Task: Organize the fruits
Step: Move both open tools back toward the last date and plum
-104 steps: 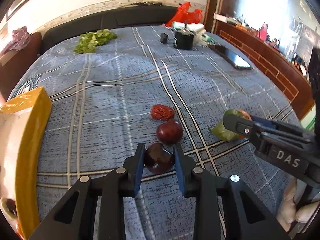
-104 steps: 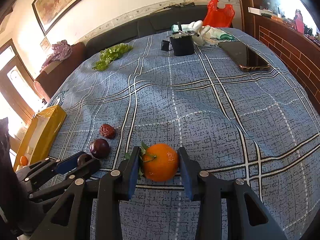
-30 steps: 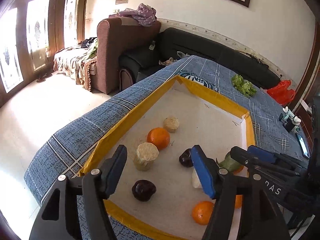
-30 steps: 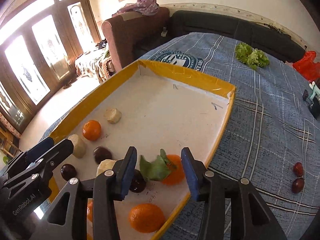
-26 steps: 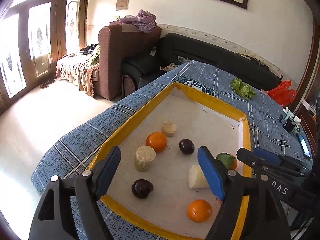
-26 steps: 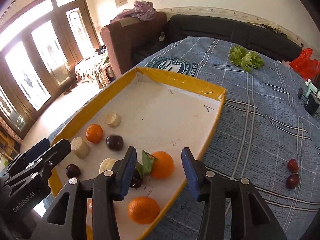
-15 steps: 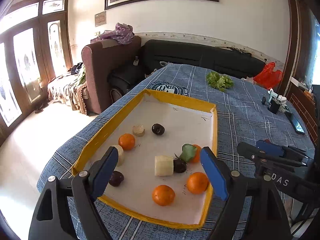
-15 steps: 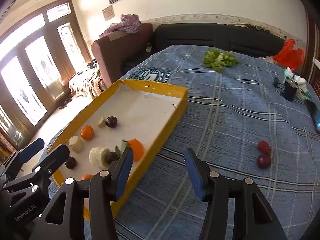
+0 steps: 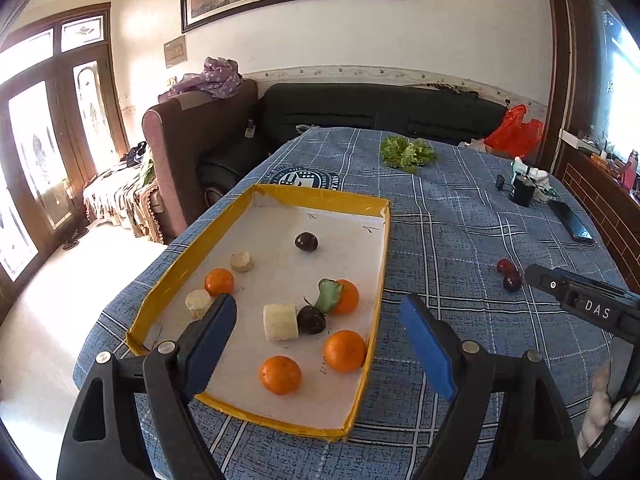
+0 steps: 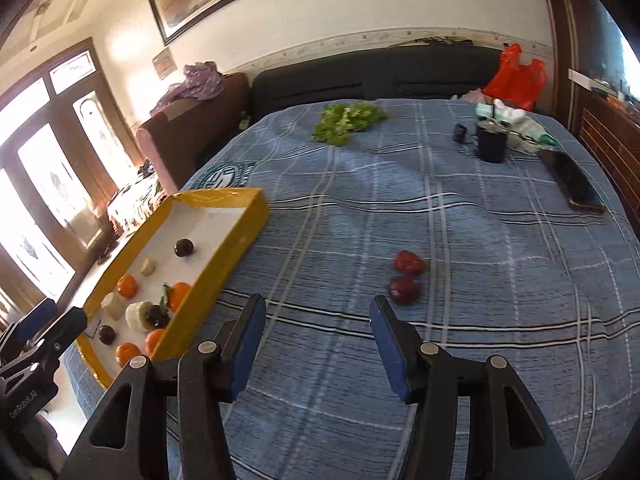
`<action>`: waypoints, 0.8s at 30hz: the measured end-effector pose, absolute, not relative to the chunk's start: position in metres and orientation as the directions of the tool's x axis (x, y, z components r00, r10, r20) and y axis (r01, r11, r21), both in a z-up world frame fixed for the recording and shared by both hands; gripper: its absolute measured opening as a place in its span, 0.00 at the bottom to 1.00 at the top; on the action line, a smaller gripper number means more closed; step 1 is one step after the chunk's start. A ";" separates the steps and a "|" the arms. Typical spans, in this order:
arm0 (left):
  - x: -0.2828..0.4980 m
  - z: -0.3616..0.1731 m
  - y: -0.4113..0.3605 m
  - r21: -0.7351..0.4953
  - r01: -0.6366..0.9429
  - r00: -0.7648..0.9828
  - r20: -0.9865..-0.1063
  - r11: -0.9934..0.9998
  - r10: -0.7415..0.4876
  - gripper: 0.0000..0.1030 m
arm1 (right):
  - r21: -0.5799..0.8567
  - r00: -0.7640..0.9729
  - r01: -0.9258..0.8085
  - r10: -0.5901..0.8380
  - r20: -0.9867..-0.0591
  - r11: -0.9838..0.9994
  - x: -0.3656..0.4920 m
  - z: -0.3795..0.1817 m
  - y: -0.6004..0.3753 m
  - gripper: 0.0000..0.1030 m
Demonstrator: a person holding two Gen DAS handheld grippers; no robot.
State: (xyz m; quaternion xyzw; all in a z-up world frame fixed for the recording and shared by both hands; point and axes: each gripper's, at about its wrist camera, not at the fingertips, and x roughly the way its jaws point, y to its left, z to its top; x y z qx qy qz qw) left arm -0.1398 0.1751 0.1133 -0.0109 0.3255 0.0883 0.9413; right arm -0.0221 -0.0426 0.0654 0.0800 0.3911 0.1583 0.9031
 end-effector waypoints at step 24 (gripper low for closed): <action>-0.094 0.088 0.146 -0.097 -0.028 0.717 -0.695 0.995 -0.048 0.81 | 0.218 0.562 -0.124 0.249 -0.788 0.968 0.054 -0.004 -0.072 0.56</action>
